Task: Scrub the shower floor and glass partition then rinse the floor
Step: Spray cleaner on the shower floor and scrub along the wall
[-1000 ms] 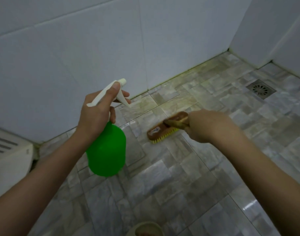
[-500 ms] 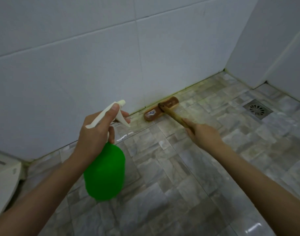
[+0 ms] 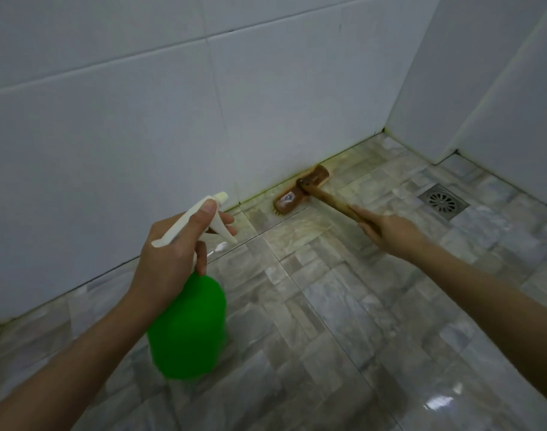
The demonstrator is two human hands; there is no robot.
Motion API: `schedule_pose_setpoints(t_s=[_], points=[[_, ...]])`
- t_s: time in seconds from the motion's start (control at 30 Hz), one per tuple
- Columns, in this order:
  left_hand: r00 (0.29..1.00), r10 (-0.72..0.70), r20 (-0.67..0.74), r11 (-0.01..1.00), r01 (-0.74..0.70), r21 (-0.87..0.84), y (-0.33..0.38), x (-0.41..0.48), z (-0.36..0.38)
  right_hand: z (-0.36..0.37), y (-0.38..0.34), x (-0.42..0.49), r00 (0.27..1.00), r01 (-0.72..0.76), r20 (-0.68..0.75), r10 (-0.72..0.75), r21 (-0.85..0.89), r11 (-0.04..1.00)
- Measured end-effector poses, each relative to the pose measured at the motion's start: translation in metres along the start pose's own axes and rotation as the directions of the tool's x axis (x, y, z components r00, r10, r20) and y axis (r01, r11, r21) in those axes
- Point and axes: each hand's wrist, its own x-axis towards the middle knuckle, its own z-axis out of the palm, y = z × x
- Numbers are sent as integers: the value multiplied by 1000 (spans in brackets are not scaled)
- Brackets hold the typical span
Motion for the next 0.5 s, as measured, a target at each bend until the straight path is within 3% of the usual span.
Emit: schedule_pose_setpoints(t_s=[0.07,0.2,0.27,0.37,0.5], points=[[1000,-19,4,999,19,-39,1,6,11,-4,23,15,999,-35,-43,32,-60,998],[999,-31,43,999,32,-37,-1,12,29,-7,36,37,960,-239,-127,251,104,966],[998,-11,59,1000,12,-12,-1,16,39,-15,39,30,978,-177,-97,185,88,980],[996,9,85,1000,-8,-8,2,24,50,-34,53,30,999,-52,-16,51,-66,996],[995,30,99,1000,-30,-2,2,31,60,-42,69,65,948,-302,-89,304,38,953]])
